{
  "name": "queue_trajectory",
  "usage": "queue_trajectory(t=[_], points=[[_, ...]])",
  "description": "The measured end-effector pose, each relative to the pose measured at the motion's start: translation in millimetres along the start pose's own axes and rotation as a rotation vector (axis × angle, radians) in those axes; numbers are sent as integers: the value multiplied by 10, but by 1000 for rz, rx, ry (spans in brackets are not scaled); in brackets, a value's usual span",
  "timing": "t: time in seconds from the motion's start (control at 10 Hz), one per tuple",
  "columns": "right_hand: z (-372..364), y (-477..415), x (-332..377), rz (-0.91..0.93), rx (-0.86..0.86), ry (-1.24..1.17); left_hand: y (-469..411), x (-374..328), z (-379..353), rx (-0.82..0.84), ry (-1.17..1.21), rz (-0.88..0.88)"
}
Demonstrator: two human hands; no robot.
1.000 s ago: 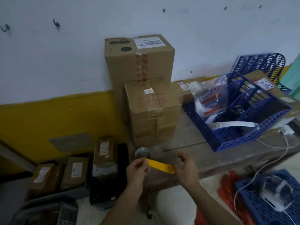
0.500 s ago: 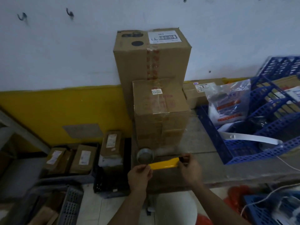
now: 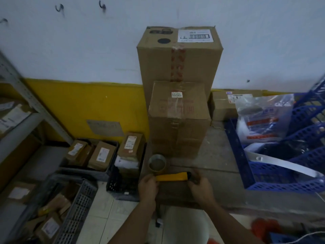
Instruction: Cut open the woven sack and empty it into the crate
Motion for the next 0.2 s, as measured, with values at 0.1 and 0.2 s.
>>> queue_trajectory(t=[0.1, 0.2], points=[[39, 69, 54, 63, 1, -13, 171, -254, 61, -54, -271, -305], [76, 168, 282, 210, 26, -26, 534, -596, -134, 36, -495, -653]])
Point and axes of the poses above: each hand's wrist, its own y-axis away from the middle knuckle, its own z-axis out of the back of the hand, x = y × z, the point moved 9 cm from there along -y, towards the middle knuckle, and after that the axes turned 2 degrees about x, right-handed, at the moved point
